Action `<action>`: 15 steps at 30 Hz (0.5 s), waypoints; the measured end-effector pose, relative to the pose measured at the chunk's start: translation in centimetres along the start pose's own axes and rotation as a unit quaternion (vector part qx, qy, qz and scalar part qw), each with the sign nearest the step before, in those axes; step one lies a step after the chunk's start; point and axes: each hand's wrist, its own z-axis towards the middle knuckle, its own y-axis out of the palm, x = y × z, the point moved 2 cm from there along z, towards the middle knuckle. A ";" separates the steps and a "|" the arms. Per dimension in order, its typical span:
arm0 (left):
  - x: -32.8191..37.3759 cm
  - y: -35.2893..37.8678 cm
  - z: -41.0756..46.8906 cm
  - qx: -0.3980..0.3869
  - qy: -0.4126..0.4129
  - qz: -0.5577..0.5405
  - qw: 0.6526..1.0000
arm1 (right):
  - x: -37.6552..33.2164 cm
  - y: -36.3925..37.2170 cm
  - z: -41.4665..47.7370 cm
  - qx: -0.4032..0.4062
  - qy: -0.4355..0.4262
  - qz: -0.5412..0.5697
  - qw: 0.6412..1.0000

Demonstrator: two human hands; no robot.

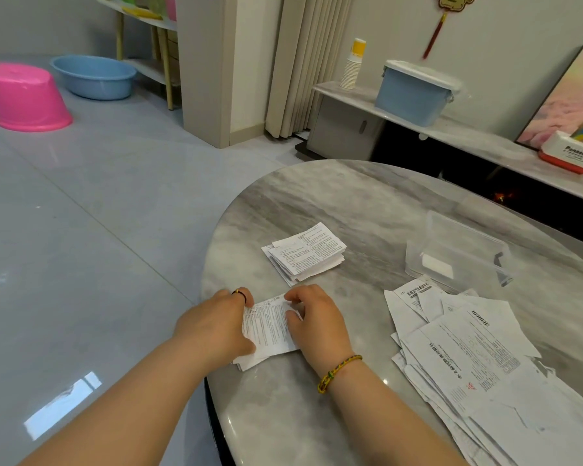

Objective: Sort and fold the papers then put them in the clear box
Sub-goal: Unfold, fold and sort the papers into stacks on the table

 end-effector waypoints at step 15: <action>0.0 0.6 0.6 0.037 0.006 0.045 0.998 | -0.6 0.7 -1.4 0.003 -0.102 -0.173 0.980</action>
